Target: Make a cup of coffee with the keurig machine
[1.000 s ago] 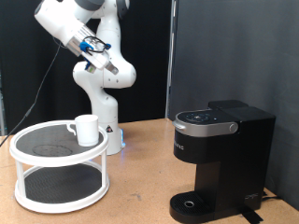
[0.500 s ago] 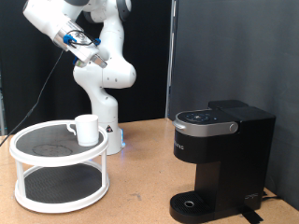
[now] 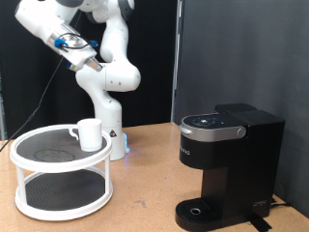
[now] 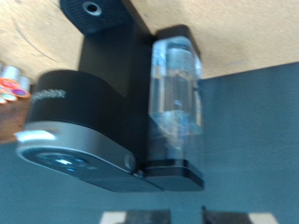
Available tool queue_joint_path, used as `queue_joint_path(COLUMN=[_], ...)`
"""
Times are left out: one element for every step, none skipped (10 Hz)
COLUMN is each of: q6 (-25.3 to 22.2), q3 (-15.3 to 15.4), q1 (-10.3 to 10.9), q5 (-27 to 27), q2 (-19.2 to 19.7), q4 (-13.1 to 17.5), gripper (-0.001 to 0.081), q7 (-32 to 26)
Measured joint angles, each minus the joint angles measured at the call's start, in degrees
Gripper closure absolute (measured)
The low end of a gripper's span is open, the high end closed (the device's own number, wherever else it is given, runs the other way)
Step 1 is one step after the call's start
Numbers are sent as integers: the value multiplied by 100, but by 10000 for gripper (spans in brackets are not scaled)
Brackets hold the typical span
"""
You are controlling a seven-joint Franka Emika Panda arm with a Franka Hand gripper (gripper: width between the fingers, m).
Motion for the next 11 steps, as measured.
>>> queue_joint_path(q6=[51, 53, 52, 48, 41, 40, 48, 90, 165, 242, 308], q3=[-112, -234, -347, -442, -513, -562, -575, -574, -572, -571, -571], q1=[-13, -13, -11, -8, -2, 4, 4, 4, 4, 4, 4], q5=[-40, -90, -137, -160, -176, -188, -215, -278, -339, -390, -430], q2=[129, 276, 426, 575, 716, 835, 934, 1030, 1128, 1227, 1334], q4=[77, 179, 283, 384, 478, 553, 593, 605, 596, 564, 523], gripper=[806, 806, 806, 806, 806, 806, 806, 806, 806, 806, 728], q7=[0, -44, -151, -278, -400, -520, -623, -697, -739, -803, -891])
